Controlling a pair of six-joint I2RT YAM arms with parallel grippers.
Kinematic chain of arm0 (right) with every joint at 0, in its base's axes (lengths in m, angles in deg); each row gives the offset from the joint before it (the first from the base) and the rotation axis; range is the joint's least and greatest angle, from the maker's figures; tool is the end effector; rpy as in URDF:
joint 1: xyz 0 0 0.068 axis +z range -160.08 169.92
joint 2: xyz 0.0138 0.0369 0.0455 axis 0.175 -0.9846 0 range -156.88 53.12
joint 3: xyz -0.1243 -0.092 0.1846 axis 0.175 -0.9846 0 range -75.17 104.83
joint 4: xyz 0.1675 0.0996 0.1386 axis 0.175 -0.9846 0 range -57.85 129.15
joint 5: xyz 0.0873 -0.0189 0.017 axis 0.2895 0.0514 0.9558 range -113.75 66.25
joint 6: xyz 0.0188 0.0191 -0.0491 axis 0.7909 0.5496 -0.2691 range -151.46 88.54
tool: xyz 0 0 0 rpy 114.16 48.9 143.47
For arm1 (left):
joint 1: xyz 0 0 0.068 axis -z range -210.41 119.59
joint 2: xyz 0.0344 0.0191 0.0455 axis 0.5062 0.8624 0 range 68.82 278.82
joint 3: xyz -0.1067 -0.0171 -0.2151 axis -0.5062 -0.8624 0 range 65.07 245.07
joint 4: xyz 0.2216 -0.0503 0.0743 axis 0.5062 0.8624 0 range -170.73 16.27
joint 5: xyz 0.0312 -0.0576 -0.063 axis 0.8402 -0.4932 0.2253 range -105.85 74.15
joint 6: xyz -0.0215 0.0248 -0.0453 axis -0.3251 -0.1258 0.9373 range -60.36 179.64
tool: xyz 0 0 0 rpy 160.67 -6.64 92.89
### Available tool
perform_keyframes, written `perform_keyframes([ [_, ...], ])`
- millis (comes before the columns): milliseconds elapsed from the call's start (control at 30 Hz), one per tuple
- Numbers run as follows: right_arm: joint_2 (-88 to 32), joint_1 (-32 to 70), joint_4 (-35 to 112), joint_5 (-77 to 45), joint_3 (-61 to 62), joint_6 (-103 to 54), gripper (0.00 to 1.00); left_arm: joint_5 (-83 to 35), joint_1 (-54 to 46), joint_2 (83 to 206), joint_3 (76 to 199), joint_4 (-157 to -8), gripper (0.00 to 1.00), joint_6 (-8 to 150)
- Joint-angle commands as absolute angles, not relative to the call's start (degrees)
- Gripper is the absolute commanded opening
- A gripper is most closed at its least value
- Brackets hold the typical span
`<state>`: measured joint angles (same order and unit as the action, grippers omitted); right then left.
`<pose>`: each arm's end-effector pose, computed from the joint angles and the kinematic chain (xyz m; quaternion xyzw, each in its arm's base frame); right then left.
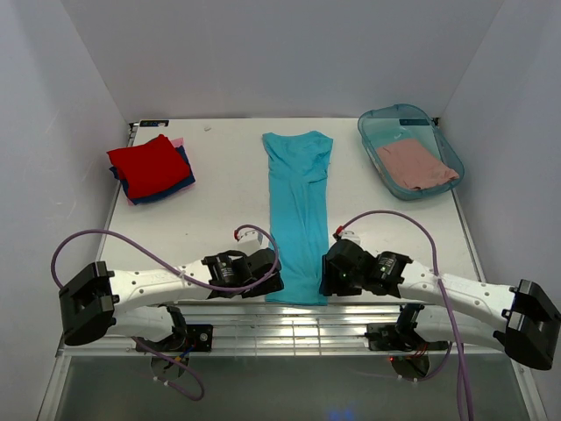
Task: Fold and stack the t-shirts
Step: Rotate the tshirt 90 degrees
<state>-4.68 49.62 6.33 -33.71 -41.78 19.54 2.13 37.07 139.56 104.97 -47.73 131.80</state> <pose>0.0986 0.1553 0.1779 -0.0481 0.9549 0.1838 0.2283 0.0926 -0.1923 0.1701 -0.0745 0.9598 -0.1573 0.2200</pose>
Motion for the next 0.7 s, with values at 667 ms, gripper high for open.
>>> perform_keyframes([
  [667, -10.2, 53.5, 14.8, -34.8, -45.7, 24.7, 0.58, 0.4, 37.3, 143.5, 100.2, -54.8, 0.72, 130.2],
])
